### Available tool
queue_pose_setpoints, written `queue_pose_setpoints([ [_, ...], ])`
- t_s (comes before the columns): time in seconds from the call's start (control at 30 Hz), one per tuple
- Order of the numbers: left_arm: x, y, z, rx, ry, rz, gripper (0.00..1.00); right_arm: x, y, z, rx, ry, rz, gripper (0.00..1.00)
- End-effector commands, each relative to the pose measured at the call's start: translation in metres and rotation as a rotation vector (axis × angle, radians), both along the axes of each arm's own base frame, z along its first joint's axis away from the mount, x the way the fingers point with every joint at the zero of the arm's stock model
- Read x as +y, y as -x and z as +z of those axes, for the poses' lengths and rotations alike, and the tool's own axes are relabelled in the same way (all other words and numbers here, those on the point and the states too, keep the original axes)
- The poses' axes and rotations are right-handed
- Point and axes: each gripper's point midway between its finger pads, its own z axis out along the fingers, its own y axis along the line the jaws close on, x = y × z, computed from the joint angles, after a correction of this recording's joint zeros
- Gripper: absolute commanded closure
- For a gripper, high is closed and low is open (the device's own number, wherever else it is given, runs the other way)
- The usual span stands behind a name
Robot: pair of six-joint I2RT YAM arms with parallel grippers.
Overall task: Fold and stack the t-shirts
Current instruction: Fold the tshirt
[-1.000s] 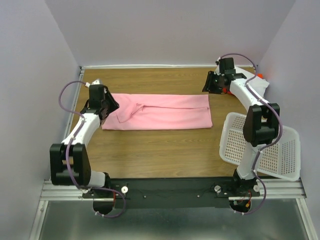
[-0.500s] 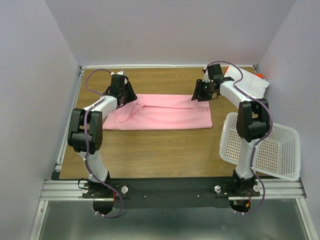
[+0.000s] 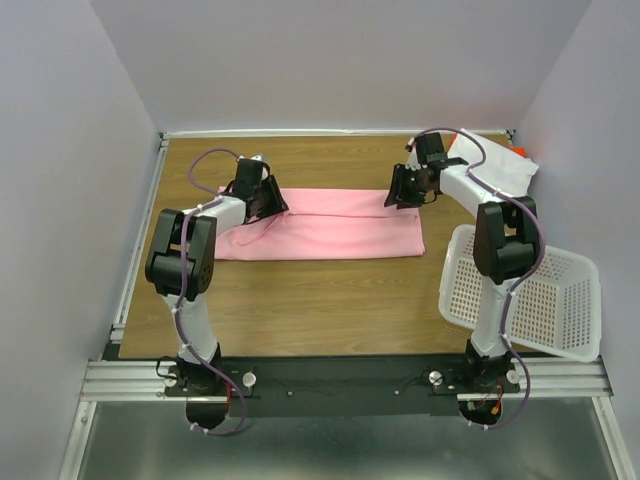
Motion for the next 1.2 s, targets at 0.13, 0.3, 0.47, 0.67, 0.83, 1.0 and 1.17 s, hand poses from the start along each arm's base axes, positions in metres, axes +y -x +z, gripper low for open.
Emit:
queue_pose_setpoints([
  [0.13, -0.023, 0.017, 0.008, -0.007, 0.049, -0.058, 0.56, -0.003, 0.012, -0.011, 0.039, 0.017, -0.001, 0.5],
  [0.3, -0.03, 0.029, 0.009, 0.005, 0.051, -0.075, 0.56, -0.005, 0.014, -0.013, 0.043, 0.021, -0.005, 0.5],
  [0.47, -0.038, 0.034, 0.013, 0.004, 0.05, -0.092, 0.56, -0.005, 0.015, -0.014, 0.047, 0.018, -0.006, 0.5],
  [0.67, -0.045, 0.034, 0.021, -0.005, 0.041, -0.106, 0.56, -0.005, 0.018, -0.016, 0.056, 0.019, -0.005, 0.5],
  [0.83, -0.052, 0.035, 0.028, -0.016, 0.036, -0.123, 0.56, -0.005, 0.019, -0.016, 0.057, 0.019, -0.005, 0.5],
  [1.0, -0.054, 0.037, 0.036, -0.026, 0.027, -0.129, 0.55, -0.006, 0.019, -0.016, 0.059, 0.019, -0.008, 0.5],
  [1.17, -0.059, 0.038, 0.035, -0.016, 0.03, -0.147, 0.56, -0.005, 0.021, -0.019, 0.066, 0.021, -0.009, 0.5],
])
